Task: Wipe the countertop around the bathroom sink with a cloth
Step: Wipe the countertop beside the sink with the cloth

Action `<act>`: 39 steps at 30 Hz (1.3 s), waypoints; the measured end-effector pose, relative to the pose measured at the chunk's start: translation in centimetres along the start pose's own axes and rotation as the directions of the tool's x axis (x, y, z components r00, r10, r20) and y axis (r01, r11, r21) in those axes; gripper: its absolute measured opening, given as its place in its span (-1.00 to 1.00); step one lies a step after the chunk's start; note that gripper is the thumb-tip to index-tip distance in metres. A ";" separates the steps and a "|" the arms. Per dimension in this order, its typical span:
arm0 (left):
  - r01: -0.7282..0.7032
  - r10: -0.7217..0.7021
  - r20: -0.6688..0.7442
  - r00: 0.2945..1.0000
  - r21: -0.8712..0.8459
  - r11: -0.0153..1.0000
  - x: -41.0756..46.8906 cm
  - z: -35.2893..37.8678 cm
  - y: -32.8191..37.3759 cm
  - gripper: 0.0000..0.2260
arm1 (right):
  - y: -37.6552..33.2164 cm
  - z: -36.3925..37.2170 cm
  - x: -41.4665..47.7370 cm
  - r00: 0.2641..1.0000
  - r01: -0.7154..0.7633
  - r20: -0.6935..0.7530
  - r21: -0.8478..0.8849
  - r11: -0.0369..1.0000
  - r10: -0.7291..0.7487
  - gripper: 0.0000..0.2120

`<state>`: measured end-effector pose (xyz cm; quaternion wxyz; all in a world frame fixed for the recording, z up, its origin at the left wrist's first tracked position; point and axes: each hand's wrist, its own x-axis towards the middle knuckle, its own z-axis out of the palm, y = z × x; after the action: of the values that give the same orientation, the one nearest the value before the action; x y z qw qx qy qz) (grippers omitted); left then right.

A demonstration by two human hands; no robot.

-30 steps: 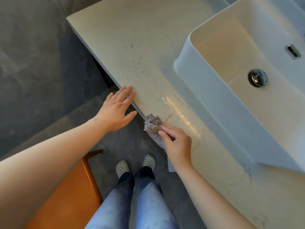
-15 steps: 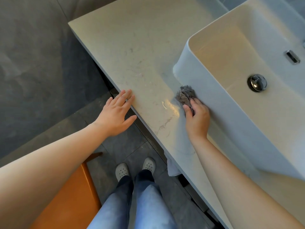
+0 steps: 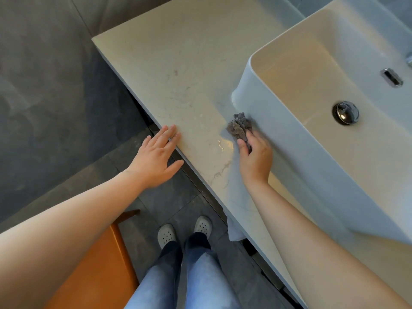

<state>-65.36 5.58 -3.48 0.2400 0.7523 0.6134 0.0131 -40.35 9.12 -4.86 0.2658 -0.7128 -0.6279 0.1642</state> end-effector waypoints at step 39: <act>0.027 -0.022 -0.103 0.994 0.045 0.999 2.7 -1.9 -5.4 -0.40 | -2.9 2.8 4.2 0.989 -0.027 -0.142 0.057 0.998 0.035 -0.73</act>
<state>-70.24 9.46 -4.62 0.1908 0.7486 0.6341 0.0343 -43.61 13.88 -5.04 0.3270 -0.7249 -0.5914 0.1339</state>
